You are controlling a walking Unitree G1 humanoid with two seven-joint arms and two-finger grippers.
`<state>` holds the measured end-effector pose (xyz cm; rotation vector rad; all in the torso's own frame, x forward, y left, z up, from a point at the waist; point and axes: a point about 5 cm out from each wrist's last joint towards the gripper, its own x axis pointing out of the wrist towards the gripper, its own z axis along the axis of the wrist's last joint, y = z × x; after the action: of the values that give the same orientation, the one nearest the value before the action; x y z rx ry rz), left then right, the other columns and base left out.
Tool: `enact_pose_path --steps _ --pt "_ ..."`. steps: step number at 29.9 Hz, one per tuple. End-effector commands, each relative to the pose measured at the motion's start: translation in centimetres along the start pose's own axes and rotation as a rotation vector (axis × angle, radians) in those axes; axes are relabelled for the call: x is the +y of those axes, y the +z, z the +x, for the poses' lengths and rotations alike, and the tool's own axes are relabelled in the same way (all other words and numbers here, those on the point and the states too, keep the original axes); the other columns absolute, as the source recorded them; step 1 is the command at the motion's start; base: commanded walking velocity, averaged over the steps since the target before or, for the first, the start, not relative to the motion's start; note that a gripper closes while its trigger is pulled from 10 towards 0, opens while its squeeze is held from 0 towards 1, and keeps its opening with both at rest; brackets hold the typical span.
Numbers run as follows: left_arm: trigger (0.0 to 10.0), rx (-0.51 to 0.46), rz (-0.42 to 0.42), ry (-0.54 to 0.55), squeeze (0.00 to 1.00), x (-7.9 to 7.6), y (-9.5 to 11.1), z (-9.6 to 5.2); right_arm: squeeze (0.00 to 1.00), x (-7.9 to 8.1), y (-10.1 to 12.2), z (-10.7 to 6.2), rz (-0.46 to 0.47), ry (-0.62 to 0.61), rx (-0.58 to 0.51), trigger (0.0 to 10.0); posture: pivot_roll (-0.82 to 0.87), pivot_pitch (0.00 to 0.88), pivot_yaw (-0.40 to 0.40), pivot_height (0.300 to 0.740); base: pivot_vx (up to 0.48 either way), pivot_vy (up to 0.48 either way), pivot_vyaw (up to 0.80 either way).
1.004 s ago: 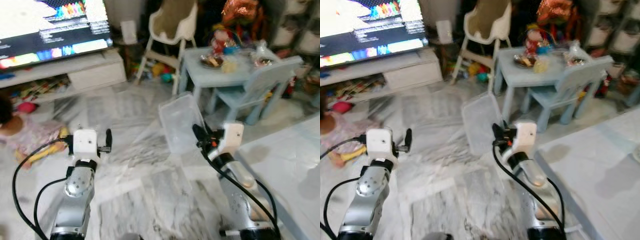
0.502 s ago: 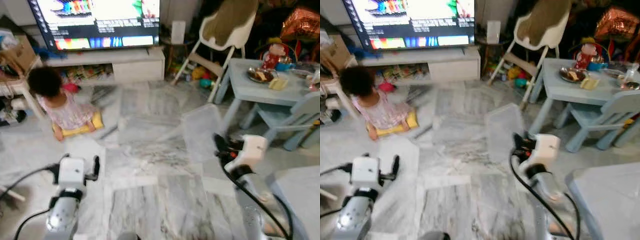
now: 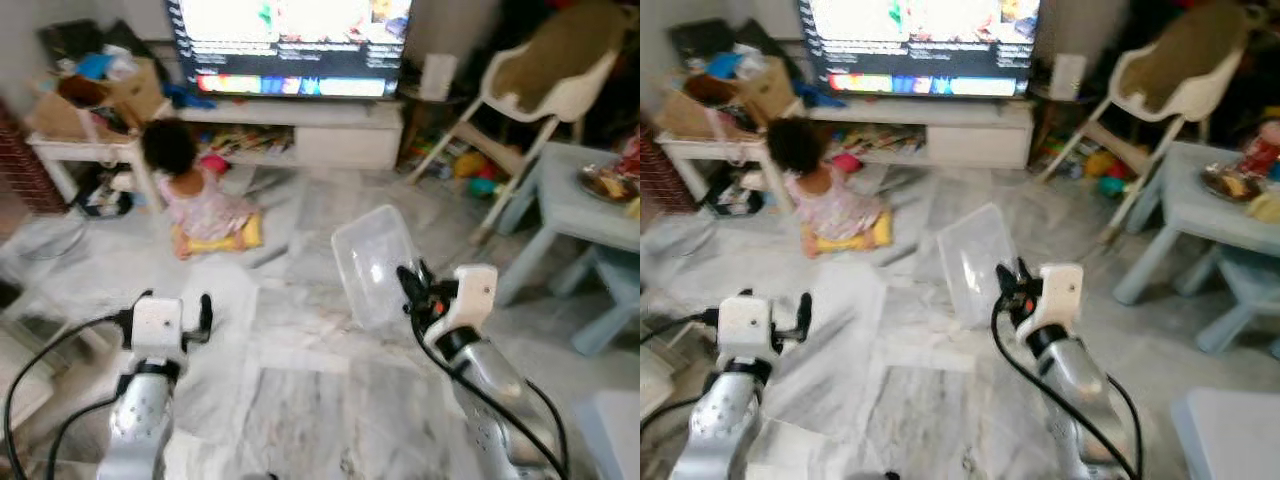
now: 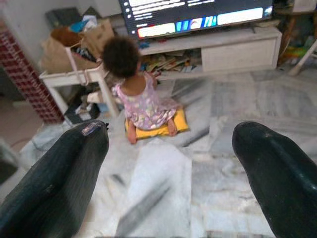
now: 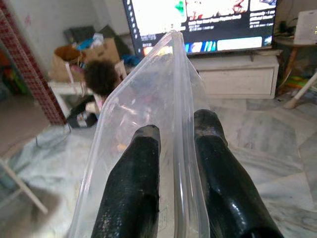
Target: Restocking fridge
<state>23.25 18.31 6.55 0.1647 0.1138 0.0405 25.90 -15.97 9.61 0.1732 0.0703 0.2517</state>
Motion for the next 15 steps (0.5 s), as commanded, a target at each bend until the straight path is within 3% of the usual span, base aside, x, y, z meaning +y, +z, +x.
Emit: enact_pose_path --steps 1,15 --pt "10.0 0.024 -0.027 0.009 0.0 0.62 -0.15 0.05 0.0 0.43 0.36 0.41 0.002 0.017 -0.022 10.0 0.04 0.0 -0.014 0.74 0.0 0.0 0.7" --pt "10.0 0.01 0.03 0.022 0.0 1.29 0.28 0.98 0.0 0.4 0.73 1.09 -0.02 0.042 -0.035 10.0 0.04 0.0 -0.012 0.74 0.0 0.0 0.69"
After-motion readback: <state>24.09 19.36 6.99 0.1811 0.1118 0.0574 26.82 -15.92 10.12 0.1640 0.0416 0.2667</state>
